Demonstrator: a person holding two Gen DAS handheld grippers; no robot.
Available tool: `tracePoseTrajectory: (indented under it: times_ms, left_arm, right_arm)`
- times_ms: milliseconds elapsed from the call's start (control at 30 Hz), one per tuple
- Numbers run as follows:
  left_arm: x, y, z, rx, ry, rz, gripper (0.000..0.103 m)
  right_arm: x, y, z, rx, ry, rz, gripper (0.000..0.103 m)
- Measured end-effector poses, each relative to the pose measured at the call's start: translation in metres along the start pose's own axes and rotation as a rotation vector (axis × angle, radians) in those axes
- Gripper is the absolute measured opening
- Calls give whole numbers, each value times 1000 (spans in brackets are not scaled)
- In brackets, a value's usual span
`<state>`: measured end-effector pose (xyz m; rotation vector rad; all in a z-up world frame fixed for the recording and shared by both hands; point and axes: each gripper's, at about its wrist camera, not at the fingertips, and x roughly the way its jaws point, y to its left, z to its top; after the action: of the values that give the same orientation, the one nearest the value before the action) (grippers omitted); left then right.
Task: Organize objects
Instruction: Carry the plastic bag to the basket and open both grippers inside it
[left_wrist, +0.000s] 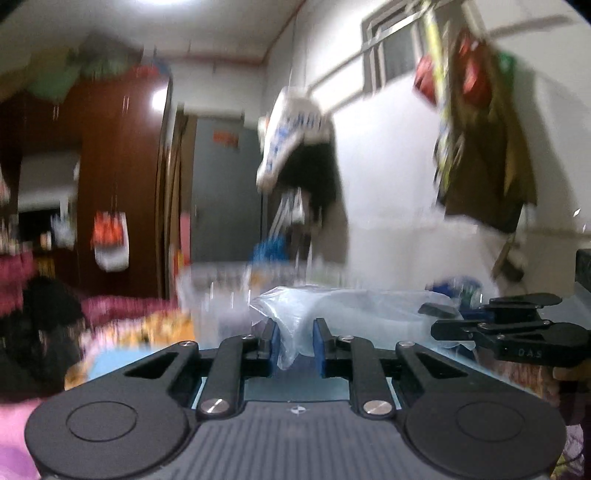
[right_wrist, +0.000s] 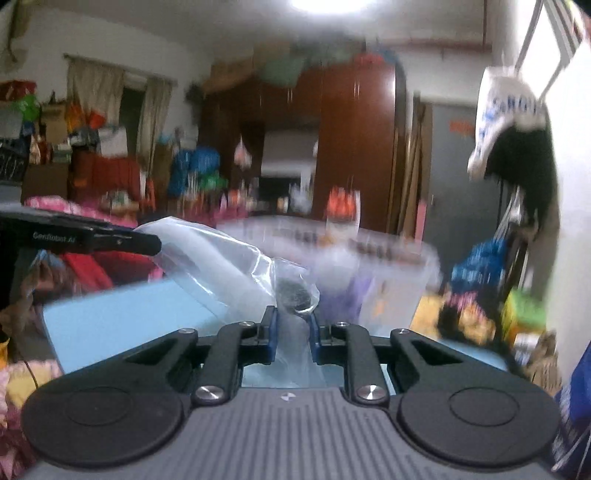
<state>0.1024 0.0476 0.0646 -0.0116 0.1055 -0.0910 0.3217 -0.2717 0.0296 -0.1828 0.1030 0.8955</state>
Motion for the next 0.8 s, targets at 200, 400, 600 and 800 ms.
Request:
tracePoseTrajectory:
  times_ms: [200,400,600,800]
  left_arm:
    - [15,-18,59,78,-126,52,22]
    - [76,-8,94,69,-74,132,22]
    - [173,29,78,15,151,191,22]
    - [225,44,55,-25,261,203,22]
  right_arm:
    - [-9,-12,58,-57,-182,-65,19]
    - [45,-39,100,-13,-167,-96,19]
    - [131,-68,93,83,59,-113,18]
    - [184,-82,78,159,210,-131,18]
